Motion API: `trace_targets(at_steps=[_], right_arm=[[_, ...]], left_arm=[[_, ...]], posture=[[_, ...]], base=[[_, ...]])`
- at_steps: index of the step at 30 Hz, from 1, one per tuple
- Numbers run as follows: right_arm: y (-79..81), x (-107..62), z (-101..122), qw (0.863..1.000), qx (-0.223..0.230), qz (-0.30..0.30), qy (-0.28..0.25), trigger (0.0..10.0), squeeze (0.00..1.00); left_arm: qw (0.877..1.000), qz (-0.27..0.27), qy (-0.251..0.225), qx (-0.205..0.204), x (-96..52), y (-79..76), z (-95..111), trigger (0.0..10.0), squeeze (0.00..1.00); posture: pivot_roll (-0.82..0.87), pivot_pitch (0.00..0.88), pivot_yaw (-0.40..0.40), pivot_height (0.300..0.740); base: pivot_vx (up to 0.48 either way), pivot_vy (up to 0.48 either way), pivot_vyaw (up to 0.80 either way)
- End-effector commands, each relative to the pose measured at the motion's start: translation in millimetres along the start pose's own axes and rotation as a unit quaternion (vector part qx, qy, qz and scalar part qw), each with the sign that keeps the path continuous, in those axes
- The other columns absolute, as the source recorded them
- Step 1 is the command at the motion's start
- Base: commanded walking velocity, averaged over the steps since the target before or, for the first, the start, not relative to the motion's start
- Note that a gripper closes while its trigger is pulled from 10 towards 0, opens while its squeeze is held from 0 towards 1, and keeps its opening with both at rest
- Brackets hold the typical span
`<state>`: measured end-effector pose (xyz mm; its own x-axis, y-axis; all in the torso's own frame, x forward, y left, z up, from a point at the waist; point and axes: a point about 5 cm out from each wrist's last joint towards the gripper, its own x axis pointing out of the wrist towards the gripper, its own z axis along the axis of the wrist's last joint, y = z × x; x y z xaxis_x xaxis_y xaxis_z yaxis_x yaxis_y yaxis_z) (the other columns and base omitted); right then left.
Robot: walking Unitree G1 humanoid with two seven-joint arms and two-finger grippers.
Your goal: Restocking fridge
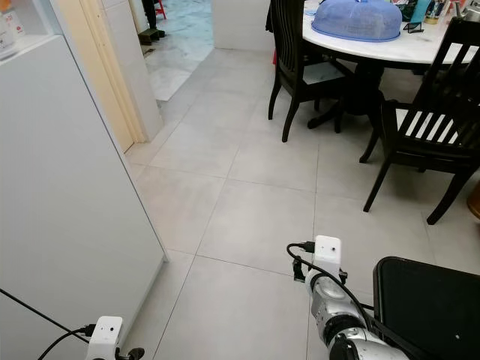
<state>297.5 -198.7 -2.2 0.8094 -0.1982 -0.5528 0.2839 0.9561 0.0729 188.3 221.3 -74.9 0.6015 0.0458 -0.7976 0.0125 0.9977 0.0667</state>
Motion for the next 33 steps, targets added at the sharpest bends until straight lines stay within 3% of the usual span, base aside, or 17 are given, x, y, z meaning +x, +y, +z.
trace_targets(at_steps=[1,4,5,6,8,11,13,19,21,24,25,27,29,30,33], right_arm=[[-2.6,-1.3,1.4,0.999,0.018,-0.011,-0.029,10.0,0.0],[-4.4,-2.7,1.3,0.999,0.021,-0.012,-0.048,10.0,0.0],[-32.1,-10.1,2.4,0.993,0.02,-0.009,-0.117,10.0,0.0],[-32.1,-10.1,2.4,0.993,0.02,-0.009,-0.117,10.0,0.0],[-63.2,-31.1,11.0,0.971,-0.039,0.001,-0.237,10.0,0.0],[-63.2,-31.1,11.0,0.971,-0.039,0.001,-0.237,10.0,0.0],[-78.6,-56.4,21.1,0.944,-0.057,-0.01,-0.326,10.0,0.0],[-88.3,-73.6,26.8,0.932,-0.035,-0.026,-0.36,10.0,0.0],[-90.3,-76.1,5.2,0.945,-0.025,-0.022,-0.325,10.0,0.0],[-90.6,-76.7,-4.0,0.951,-0.018,-0.018,-0.308,10.0,0.0],[-91.0,-73.7,-30.1,0.97,-0.022,-0.012,-0.243,10.0,0.0],[-93.5,-70.9,-77.3,0.993,-0.021,-0.012,-0.118,10.0,0.0],[-93.7,-72.2,-99.8,0.999,-0.015,-0.016,-0.047,10.0,0.0],[-91.8,-75.3,-119.7,1.0,0.009,-0.017,0.01,10.0,0.0],[-88.1,-80.5,-141.6,0.997,0.005,-0.017,0.08,10.0,0.0]], left_arm=[[1.0,0.004,0.006,-0.005,-1.6,0.9,-7.0,10.0,0.0],[1.0,0.005,0.009,-0.006,-2.5,0.8,-11.3,10.0,0.0],[1.0,0.006,0.012,-0.006,-3.3,0.5,-14.7,10.0,0.0],[1.0,0.006,0.012,-0.006,-3.3,0.5,-14.7,10.0,0.0],[1.0,0.007,0.018,-0.004,-4.7,-0.3,-20.9,10.0,0.0],[1.0,0.007,0.018,-0.004,-4.7,-0.3,-20.9,10.0,0.0],[1.0,0.004,0.02,-0.009,-5.5,-8.6,-27.7,10.0,0.0],[1.0,-0.002,0.028,-0.011,-6.9,-16.2,-35.7,10.0,0.0],[1.0,-0.003,0.028,-0.012,-6.9,-18.3,-36.4,10.0,0.0],[1.0,-0.003,0.027,-0.012,-6.8,-18.7,-36.1,10.0,0.0],[1.0,-0.001,0.025,-0.014,-6.3,-18.7,-34.5,10.0,0.0],[1.0,0.002,0.024,-0.015,-5.7,-16.9,-31.9,10.0,0.0],[1.0,0.006,0.022,-0.008,-5.5,-14.3,-30.3,10.0,0.0],[1.0,0.013,0.021,-0.012,-5.4,-11.1,-29.0,10.0,0.0],[1.0,0.017,0.021,-0.013,-5.1,-8.1,-26.7,10.0,0.0]], posture=[[-0.07,0.0,0.005,0.74],[-0.08,0.0,0.004,0.74],[-0.09,0.0,-0.002,0.74],[-0.09,0.0,-0.002,0.74],[-0.09,0.0,-0.006,0.74],[-0.09,0.0,-0.006,0.74],[-0.13,0.0,-0.012,0.74],[-0.16,0.0,-0.022,0.74],[-0.15,0.0,-0.034,0.74],[-0.15,0.0,-0.034,0.74],[-0.15,0.0,-0.034,0.74],[-0.14,0.0,-0.029,0.74],[-0.14,0.0,-0.025,0.74],[-0.13,0.0,-0.022,0.74],[-0.13,0.0,-0.011,0.74]], base=[[0.0,0.0,0.0],[0.0,0.0,0.0],[0.0,0.0,0.0],[0.0,0.0,0.0],[0.0,0.0,0.0],[0.0,0.0,0.0],[0.0,0.0,0.0],[0.0,0.0,0.0],[0.0,0.0,0.0],[0.0,0.0,0.0],[0.0,0.0,0.0],[0.0,0.0,0.0],[0.0,0.0,0.0],[0.0,0.0,0.0],[0.0,0.0,0.0]])
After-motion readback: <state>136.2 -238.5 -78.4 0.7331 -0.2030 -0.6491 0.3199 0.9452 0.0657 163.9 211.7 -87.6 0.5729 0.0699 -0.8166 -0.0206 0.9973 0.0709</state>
